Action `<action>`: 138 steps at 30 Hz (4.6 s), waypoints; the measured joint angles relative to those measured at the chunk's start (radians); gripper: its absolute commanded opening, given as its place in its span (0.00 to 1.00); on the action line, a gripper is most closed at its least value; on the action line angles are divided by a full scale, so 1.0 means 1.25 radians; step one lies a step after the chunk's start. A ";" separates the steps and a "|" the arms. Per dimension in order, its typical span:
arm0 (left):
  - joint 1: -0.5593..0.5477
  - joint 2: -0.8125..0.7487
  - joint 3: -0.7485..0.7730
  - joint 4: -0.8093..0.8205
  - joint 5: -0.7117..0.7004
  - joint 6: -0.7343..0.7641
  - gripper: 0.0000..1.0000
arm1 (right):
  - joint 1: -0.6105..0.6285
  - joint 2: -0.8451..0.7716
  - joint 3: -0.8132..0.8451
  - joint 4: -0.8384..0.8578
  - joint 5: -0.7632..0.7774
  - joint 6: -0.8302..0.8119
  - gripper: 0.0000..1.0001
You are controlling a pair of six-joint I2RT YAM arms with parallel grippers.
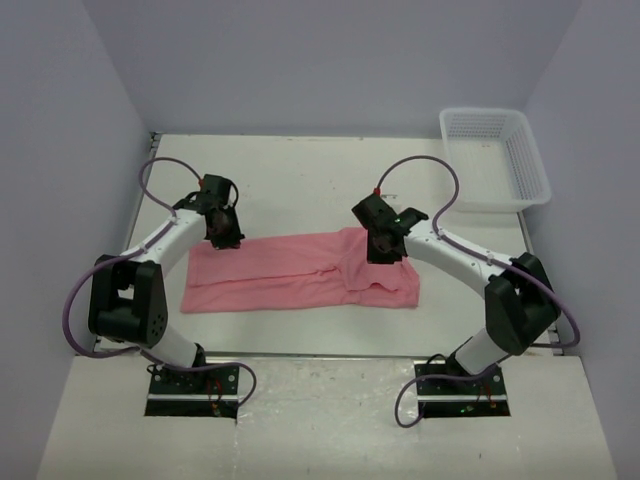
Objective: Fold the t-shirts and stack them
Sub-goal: Fold the other side of the tshirt into a rectangle, then rotate the tshirt 90 degrees
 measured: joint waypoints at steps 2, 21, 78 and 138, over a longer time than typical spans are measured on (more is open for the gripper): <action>0.000 0.000 0.000 0.000 -0.001 0.013 0.00 | -0.041 0.021 0.002 0.015 -0.003 -0.024 0.00; -0.004 0.161 0.031 -0.016 -0.010 0.007 0.00 | -0.088 0.259 0.126 0.023 -0.132 -0.134 0.00; -0.128 0.018 0.122 0.128 0.286 0.063 0.00 | -0.222 0.001 0.538 -0.156 -0.161 -0.265 0.00; -0.012 0.842 1.013 -0.061 0.435 0.190 0.00 | 0.085 0.066 0.118 0.037 -0.357 -0.179 0.00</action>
